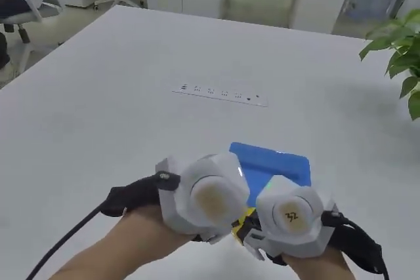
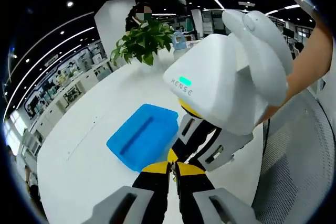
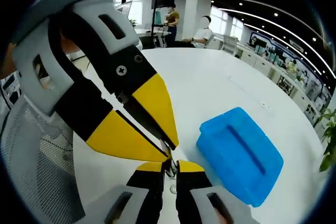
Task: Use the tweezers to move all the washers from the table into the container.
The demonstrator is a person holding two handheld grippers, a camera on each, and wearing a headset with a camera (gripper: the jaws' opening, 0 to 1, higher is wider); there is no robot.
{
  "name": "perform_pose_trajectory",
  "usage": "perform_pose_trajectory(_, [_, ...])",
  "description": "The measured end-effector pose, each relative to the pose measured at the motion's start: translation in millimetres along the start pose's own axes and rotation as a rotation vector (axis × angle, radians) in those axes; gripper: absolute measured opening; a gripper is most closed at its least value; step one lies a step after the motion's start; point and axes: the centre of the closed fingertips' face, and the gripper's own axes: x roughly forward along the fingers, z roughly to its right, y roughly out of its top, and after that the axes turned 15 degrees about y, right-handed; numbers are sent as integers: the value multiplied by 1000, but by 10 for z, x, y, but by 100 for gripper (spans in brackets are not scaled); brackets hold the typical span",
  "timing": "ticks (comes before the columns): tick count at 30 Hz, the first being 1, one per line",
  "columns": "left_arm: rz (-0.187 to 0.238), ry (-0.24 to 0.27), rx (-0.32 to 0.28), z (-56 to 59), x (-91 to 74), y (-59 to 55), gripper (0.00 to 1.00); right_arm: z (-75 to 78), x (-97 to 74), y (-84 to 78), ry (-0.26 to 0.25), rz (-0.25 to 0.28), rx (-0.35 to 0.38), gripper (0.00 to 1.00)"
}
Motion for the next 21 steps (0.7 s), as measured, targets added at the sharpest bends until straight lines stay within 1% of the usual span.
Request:
perform_pose_trajectory(1, [-1,40,-21,-35,-16,4,6,19,-16,-10,6,7,7,4])
perform_pose_trajectory(2, [-9,33,-23,-16,-40,-3,8,29,-29,-15,8,11,15,4])
perform_pose_trajectory(3, [-19,61,-70,-33,-69,-6,11,39,-42,-23,10,16,23,4])
perform_pose_trajectory(4, [-15,70,-94,-34,-91,6,13,52,-56,-37,16,27,35,4])
perform_pose_trajectory(5, [-13,62,-104,-15,-122,6,13,66,-70,-46,15,33,46,4])
perform_pose_trajectory(6, [-21,81,-135,-26,-161,-8,15,83,-89,-62,10,36,49,4])
perform_pose_trajectory(8, [-25,115,-178,-44,-234,-29,18,102,-119,-81,14,42,57,4])
perform_pose_trajectory(10, [-39,140,-227,-38,-312,-58,23,118,-149,-101,15,48,63,4])
perform_pose_trajectory(12, [-46,166,-262,-25,-401,-77,29,141,-178,-110,10,51,56,3])
perform_pose_trajectory(13, [-49,170,-271,-20,-419,-82,32,156,-201,-95,16,65,69,3])
perform_pose_trajectory(14, [-51,188,-291,-24,-451,-89,35,160,-217,-74,21,81,80,3])
perform_pose_trajectory(15, [-54,205,-313,-19,-495,-96,39,177,-244,-64,22,88,76,3])
perform_pose_trajectory(16, [-60,208,-327,-6,-523,-106,41,182,-250,-65,22,86,76,3])
perform_pose_trajectory(18, [-65,231,-371,7,-591,-111,44,201,-301,-40,25,89,57,3])
perform_pose_trajectory(21, [-64,274,-392,-12,-652,-119,48,243,-355,-11,30,99,46,3])
